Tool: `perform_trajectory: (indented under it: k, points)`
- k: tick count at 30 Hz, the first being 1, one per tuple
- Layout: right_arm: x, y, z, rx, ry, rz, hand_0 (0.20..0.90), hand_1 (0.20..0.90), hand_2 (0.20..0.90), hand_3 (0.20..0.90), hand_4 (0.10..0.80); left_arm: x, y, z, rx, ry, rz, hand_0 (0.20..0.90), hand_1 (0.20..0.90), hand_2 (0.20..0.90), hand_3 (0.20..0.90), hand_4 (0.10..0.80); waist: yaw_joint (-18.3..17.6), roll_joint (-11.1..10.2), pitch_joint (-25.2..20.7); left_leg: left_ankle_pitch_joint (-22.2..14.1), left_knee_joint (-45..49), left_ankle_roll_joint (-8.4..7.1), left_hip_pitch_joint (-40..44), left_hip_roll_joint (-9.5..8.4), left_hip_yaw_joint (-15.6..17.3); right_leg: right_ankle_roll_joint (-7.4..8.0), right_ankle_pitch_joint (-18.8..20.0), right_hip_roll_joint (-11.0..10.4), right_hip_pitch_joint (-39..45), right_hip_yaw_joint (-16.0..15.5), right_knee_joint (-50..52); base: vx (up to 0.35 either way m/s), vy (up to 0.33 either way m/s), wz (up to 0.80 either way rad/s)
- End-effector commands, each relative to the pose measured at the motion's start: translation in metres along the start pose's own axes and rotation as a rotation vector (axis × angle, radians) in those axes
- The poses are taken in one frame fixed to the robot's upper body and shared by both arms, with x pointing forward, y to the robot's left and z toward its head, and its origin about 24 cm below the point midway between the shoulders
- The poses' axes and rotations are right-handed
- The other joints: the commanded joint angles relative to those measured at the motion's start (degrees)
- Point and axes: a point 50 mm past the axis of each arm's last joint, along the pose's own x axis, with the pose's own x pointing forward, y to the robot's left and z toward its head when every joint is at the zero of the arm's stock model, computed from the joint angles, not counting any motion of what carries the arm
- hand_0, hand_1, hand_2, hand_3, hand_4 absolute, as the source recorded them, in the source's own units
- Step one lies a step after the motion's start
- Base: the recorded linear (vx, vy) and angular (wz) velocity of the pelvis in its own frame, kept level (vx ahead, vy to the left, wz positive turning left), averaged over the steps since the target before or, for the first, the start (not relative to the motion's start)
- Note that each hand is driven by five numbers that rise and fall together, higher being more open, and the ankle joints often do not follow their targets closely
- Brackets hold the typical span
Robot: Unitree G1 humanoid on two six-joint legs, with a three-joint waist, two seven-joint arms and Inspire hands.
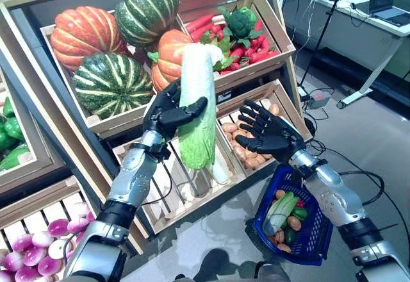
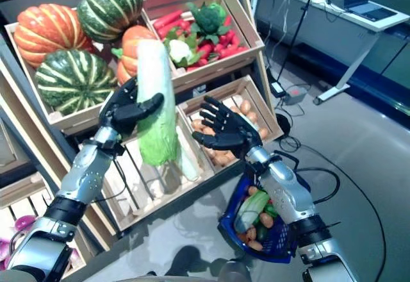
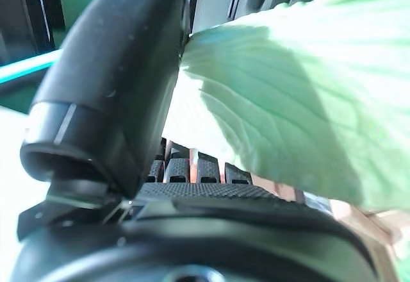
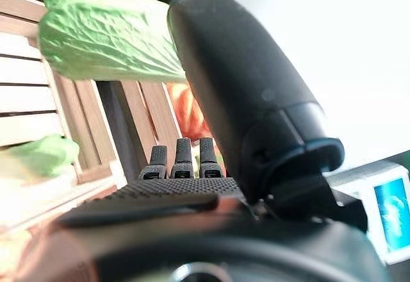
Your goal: Put vegetables into the basket
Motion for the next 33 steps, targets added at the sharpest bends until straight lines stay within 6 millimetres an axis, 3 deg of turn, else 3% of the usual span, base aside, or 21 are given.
perform_trajectory:
  k: [1, 11, 24, 33]
  points:
    - [0.022, 0.021, 0.053, 0.026, -0.187, 0.188, 0.9, 0.9, 0.9, 0.9, 0.8, 0.02, -0.027, 0.056, 0.113, -0.227, -0.175, 0.3, 0.3, 0.3, 0.3, 0.4, 1.03, -2.99, -5.75, -0.21, -1.09, 1.28, -0.91, -2.43, -0.82, -1.44, 1.31, -0.4, 5.87, -2.38, -6.17, 0.024, -0.034, 0.03]
    - [0.035, 0.035, 0.038, 0.194, -0.043, 0.279, 0.9, 0.9, 0.9, 0.9, 0.8, 0.028, -0.058, 0.056, 0.109, -0.249, -0.334, 0.3, 0.3, 0.3, 0.3, 0.4, 0.65, -3.37, -7.13, 0.3, -5.03, 1.34, 0.85, -3.35, -1.41, -0.82, 3.85, 0.21, 7.12, -1.79, -10.44, 0.02, -0.014, 0.03]
    - [0.042, 0.039, 0.009, 0.205, 0.14, 0.253, 0.9, 0.9, 0.9, 0.9, 0.8, 0.029, -0.073, 0.057, 0.103, -0.278, -0.396, 0.3, 0.3, 0.3, 0.3, 0.4, 0.64, -3.55, -7.49, -0.18, -5.4, 1.65, 1.43, -3.73, -2.04, -0.81, 3.78, 0.36, 7.53, -0.59, -10.7, 0.0, 0.0, 0.0]
    - [0.049, 0.056, -0.01, 0.36, 0.192, 0.327, 0.9, 0.9, 0.9, 0.9, 0.8, 0.031, -0.085, 0.055, 0.058, -0.275, -0.438, 0.3, 0.3, 0.3, 0.3, 0.4, 1.2, -3.46, -7.31, -0.45, -5.4, 1.81, 1.93, -3.94, -2.7, -0.91, 3.48, 0.38, 8.23, -0.38, -10.66, 0.0, 0.0, 0.0]
